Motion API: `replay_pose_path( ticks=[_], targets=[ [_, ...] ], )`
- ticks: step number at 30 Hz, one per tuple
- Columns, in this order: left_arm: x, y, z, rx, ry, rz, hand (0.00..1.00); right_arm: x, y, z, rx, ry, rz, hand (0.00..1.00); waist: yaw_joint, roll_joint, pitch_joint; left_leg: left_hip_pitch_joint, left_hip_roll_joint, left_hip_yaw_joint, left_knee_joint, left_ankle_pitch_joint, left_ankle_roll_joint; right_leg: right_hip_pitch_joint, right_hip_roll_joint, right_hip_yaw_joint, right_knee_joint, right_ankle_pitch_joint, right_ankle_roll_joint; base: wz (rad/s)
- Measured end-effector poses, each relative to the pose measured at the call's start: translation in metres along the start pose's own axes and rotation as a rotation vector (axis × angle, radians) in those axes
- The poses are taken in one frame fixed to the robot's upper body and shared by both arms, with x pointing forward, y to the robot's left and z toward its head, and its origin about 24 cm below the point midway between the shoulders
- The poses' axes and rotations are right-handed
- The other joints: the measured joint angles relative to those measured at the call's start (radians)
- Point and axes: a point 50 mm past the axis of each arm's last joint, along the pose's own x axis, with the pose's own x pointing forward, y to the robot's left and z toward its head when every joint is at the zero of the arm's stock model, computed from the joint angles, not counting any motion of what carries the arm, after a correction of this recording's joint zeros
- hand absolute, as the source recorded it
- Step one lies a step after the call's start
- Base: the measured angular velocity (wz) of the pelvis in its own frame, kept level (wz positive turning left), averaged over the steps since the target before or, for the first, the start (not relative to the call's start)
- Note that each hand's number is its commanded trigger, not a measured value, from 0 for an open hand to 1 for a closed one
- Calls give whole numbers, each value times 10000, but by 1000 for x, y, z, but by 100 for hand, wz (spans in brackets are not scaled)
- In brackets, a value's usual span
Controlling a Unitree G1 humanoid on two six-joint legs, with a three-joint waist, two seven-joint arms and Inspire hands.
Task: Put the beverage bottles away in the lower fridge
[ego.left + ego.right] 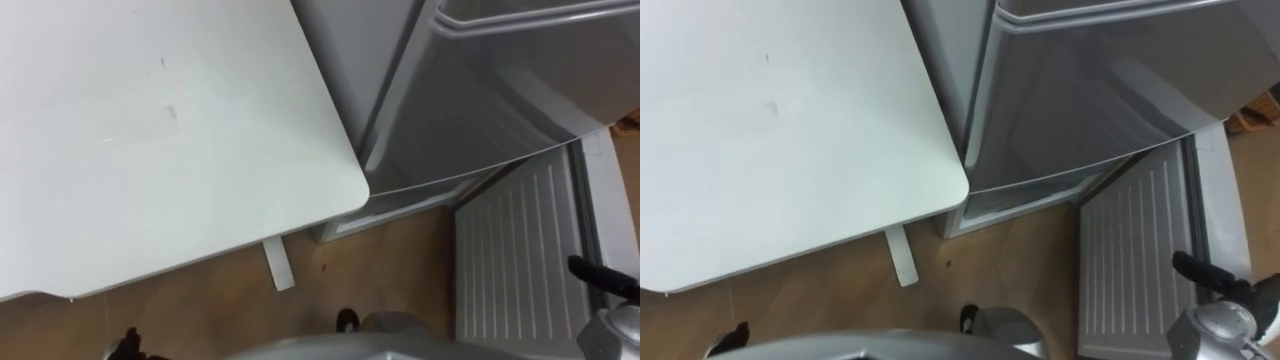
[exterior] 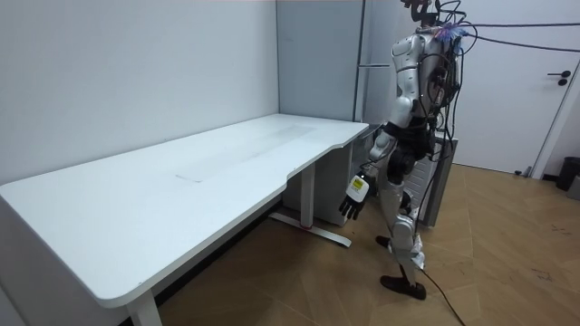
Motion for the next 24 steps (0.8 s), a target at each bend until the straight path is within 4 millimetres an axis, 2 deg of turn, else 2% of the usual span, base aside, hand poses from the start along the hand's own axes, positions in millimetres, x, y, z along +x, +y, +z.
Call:
replay_pose_path(
  ticks=[7,18,24],
  targets=[
    [0,-1,-1,3,26,-255,0,1,-9,-13,40,558,-322,0,14,-95,29,11,-2,4,-3,0,0,33,1,7,-31,1,0,0],
    [0,0,1,-18,-66,-167,0,2,-25,-37,-113,1382,-852,0,18,67,-22,16,35,-16,-86,-3,-4,24,18,-76,-37,1,0,0],
    [0,0,2,-12,-84,-152,0,2,-28,-41,-203,1658,-954,0,-81,114,-17,15,32,-12,-165,-3,-4,18,20,-72,-26,1,0,0]
  ],
)
